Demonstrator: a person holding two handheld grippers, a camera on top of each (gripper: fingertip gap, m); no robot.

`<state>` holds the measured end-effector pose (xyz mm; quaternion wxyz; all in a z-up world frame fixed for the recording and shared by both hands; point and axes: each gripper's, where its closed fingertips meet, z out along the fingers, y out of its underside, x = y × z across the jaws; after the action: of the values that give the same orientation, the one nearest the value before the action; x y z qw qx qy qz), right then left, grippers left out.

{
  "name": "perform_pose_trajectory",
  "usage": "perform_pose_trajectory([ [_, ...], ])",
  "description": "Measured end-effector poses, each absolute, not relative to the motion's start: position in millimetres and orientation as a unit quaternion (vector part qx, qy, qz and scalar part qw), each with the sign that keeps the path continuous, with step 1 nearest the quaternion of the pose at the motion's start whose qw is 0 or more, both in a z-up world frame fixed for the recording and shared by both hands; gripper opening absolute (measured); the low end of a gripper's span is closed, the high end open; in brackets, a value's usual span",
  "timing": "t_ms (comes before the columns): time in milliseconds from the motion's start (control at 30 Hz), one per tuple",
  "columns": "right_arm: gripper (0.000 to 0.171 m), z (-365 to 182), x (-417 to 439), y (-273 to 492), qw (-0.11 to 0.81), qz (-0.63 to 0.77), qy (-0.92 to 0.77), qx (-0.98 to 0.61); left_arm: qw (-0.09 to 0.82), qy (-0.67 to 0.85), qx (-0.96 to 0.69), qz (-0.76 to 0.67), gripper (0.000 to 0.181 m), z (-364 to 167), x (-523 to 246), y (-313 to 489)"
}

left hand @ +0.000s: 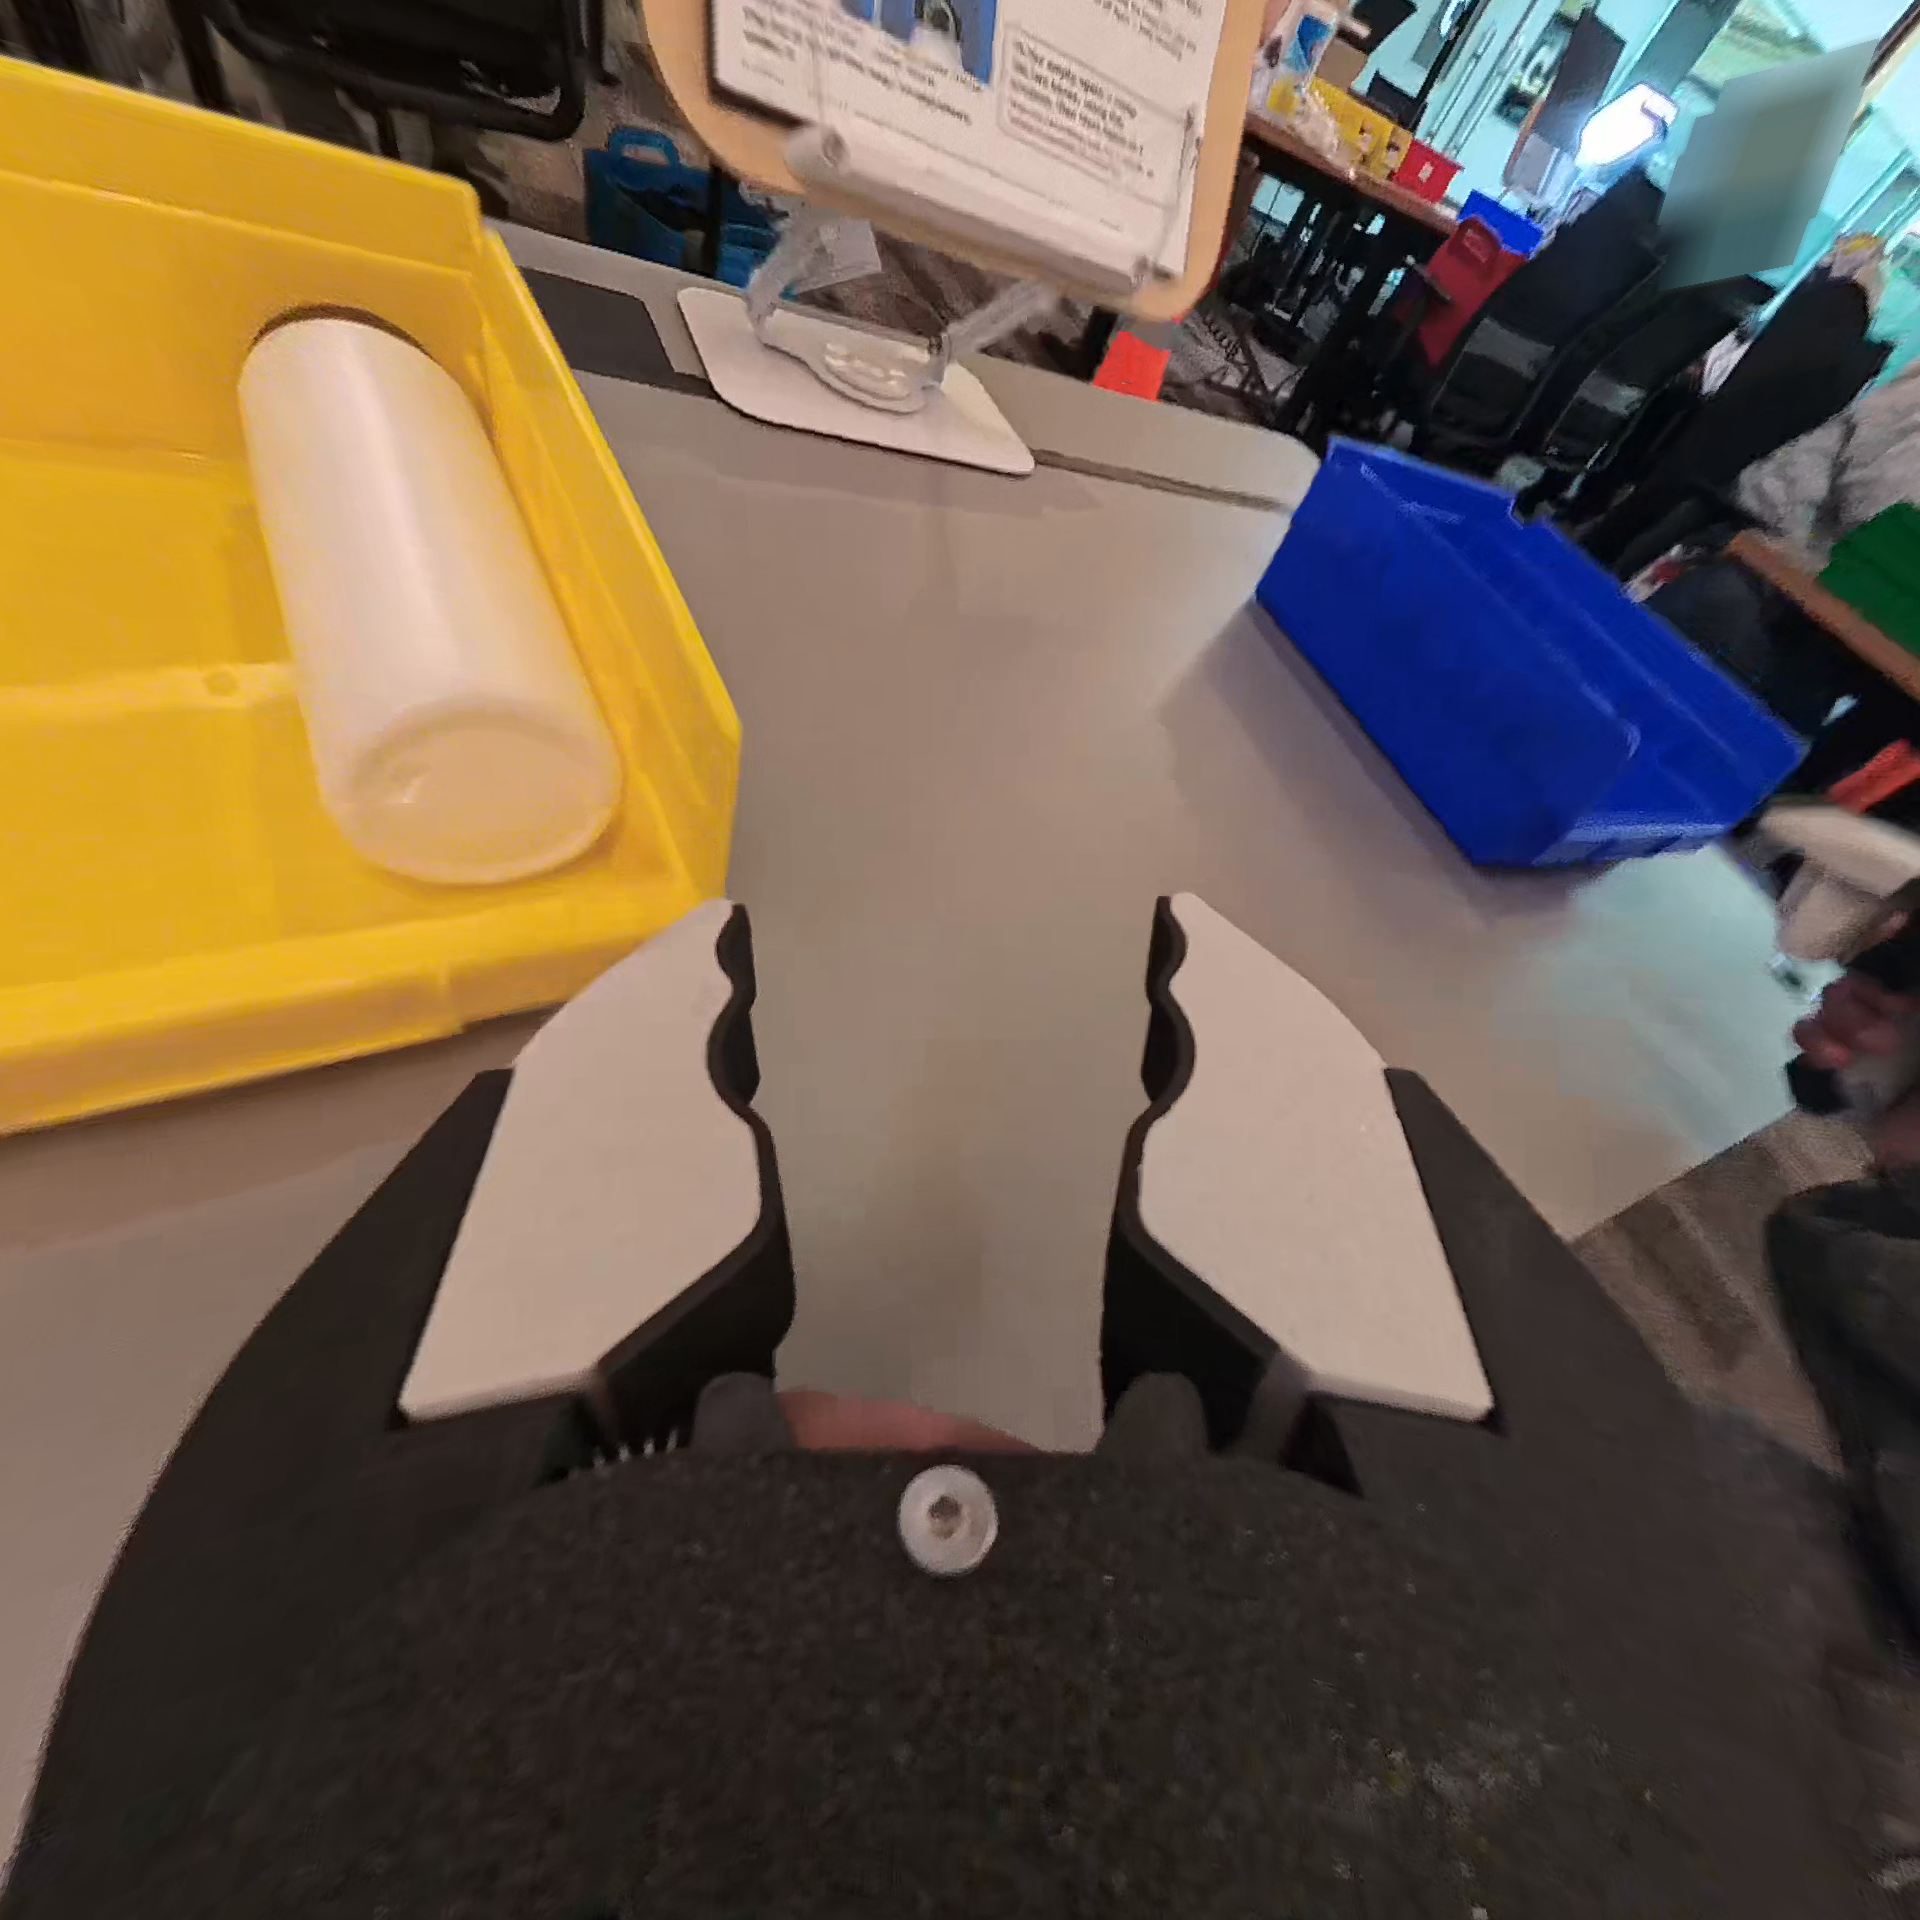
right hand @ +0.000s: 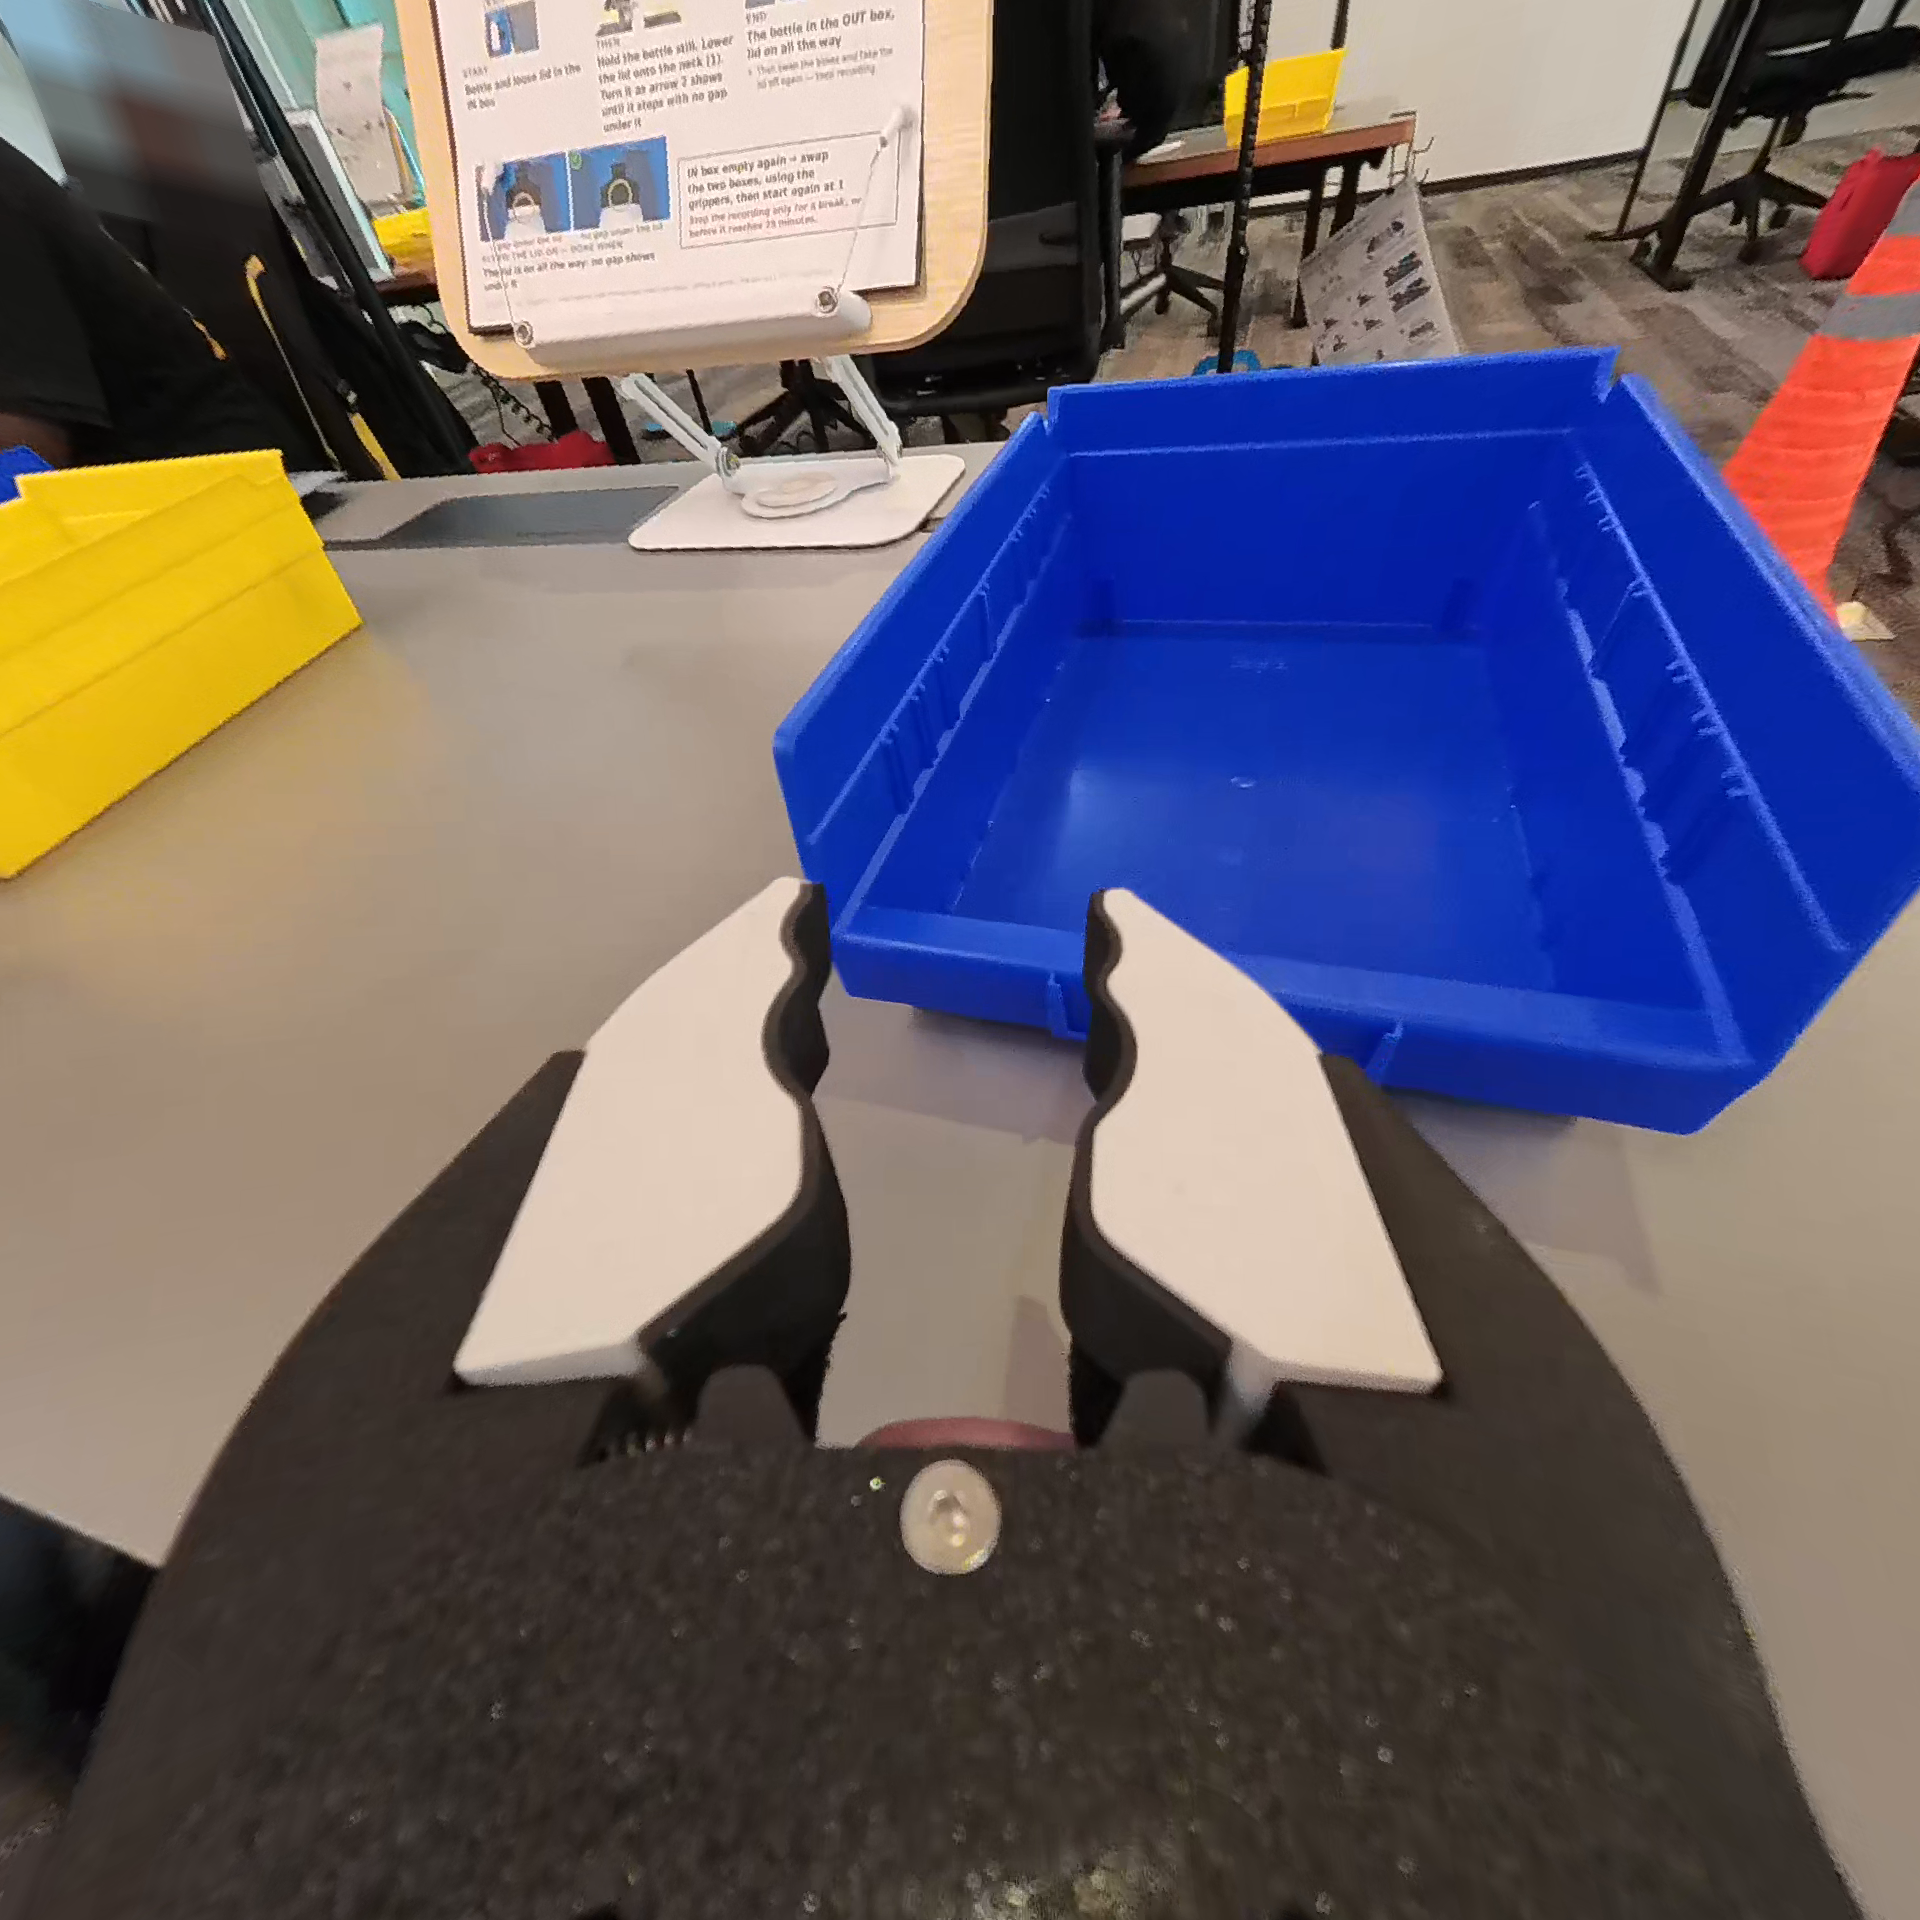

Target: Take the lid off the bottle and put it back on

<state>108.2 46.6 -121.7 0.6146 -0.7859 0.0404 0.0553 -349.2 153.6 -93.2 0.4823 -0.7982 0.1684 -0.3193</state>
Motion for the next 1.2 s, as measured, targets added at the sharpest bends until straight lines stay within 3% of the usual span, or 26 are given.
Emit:
perform_pose_trajectory([
  [167,0.047,-122,103,51,0.613,0.063,0.031,-0.787,0.372,0.128,-0.885,-0.248,0.084,-70,-388,249],
  [300,0.053,-122,99,56,0.615,0.060,0.029,-0.786,0.227,0.121,-0.943,-0.210,0.092,-101,-381,324],
  [400,0.052,-121,98,58,0.614,0.059,0.022,-0.787,0.175,0.090,-0.968,-0.156,0.098,-133,-379,368],
  [700,0.053,-126,101,53,0.609,0.076,0.031,-0.789,0.085,0.095,-0.991,-0.034,0.087,-194,-377,418],
  [800,0.053,-128,102,52,0.607,0.080,0.033,-0.790,0.050,0.136,-0.989,0.013,0.097,-212,-388,417],
  [900,0.052,-129,101,51,0.605,0.084,0.035,-0.791,0.023,0.170,-0.984,0.040,0.095,-206,-396,418],
  [1000,0.052,-130,101,49,0.604,0.088,0.038,-0.791,0.068,0.208,-0.975,0.038,0.095,-174,-400,432],
  [1200,0.052,-130,99,48,0.603,0.095,0.039,-0.791,0.340,0.311,-0.878,-0.130,0.094,-24,-339,436],
])
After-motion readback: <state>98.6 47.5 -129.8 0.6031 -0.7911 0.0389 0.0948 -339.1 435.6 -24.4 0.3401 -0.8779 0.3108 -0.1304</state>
